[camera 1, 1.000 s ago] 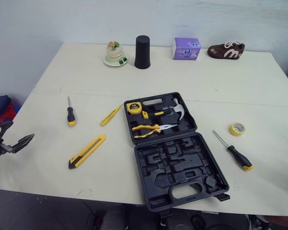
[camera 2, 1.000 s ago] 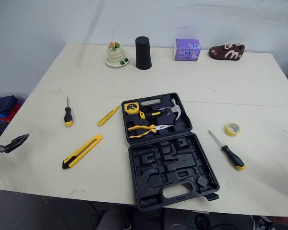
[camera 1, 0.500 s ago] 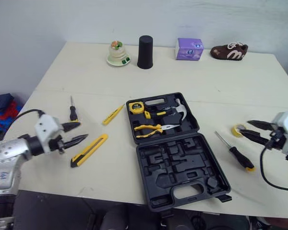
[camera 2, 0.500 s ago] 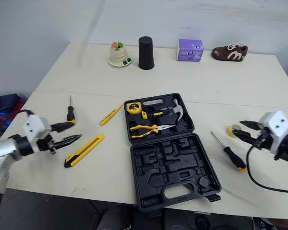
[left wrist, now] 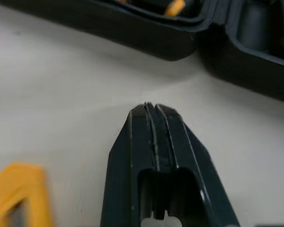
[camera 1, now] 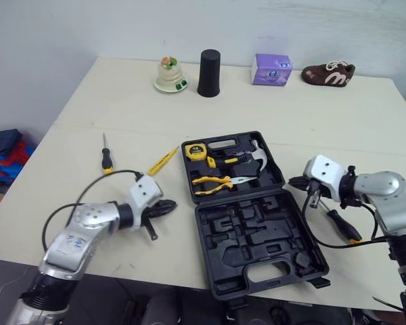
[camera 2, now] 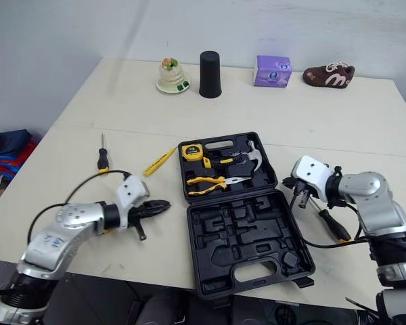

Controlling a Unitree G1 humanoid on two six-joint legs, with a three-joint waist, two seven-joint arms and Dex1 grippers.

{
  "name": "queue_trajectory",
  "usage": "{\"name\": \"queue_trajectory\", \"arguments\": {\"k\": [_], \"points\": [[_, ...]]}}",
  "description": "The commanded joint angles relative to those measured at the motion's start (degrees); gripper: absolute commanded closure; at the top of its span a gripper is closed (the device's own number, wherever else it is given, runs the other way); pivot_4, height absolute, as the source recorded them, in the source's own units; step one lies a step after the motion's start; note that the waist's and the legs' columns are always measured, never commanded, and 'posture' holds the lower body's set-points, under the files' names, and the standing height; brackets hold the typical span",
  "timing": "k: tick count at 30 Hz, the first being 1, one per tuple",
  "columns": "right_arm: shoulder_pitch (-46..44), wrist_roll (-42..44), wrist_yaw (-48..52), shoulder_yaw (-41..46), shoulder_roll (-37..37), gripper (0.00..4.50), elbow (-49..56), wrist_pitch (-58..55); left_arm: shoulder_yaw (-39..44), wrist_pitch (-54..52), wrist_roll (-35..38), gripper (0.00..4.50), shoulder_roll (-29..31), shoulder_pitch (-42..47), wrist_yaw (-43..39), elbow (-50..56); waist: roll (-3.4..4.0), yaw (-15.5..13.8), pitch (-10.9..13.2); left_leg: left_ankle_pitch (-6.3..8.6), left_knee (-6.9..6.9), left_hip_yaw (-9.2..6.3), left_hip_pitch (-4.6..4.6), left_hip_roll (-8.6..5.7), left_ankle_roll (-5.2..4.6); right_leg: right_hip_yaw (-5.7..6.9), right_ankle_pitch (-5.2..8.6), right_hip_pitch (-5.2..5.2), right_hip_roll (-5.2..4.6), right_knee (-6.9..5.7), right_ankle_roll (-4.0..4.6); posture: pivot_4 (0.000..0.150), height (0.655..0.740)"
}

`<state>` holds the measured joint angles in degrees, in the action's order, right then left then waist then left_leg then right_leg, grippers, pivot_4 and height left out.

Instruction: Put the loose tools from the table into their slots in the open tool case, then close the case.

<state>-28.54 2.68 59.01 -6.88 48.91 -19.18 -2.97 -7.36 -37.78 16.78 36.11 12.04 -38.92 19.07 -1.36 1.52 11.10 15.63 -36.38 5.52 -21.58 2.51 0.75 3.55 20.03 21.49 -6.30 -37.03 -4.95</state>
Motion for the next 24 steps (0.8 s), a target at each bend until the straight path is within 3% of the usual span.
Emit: {"name": "queue_trajectory", "arguments": {"k": [1, 14, 24], "points": [[-1.7, -1.0, 1.2, -0.2, -0.3, 4.50, -1.7, 1.7, -2.4, -0.8, -1.4, 4.47, -1.0, 1.4, 1.1, 3.6, 0.00, 0.0, 0.0, 0.00, -0.02, -0.01, 0.00, 0.02, 0.00, 0.00, 0.00, 0.00, 0.02, -0.01, 0.00, 0.150, 0.7400], [4.5, 4.8, 6.1, 2.7, -0.9, 4.50, 8.9, 1.5, -4.6, -0.5, -3.9, 4.47, -6.7, 5.7, 3.8, 0.4, 0.00, -0.1, 0.0, -0.01, -0.08, -0.01, 0.02, 0.09, 0.03, 0.02, -0.01, -0.03, 0.10, -0.03, 0.00, 0.150, 0.7400], [16.2, 8.2, 5.5, 8.0, 1.5, 4.50, 23.9, -4.7, -10.6, 8.5, -7.6, 4.47, -5.8, 12.0, -5.5, -6.5, 0.00, -1.5, 0.0, 0.02, -0.06, -0.01, -0.04, 0.08, 0.03, 0.16, -0.01, -0.02, 0.11, 0.08, 0.00, 0.150, 0.7400]]}}
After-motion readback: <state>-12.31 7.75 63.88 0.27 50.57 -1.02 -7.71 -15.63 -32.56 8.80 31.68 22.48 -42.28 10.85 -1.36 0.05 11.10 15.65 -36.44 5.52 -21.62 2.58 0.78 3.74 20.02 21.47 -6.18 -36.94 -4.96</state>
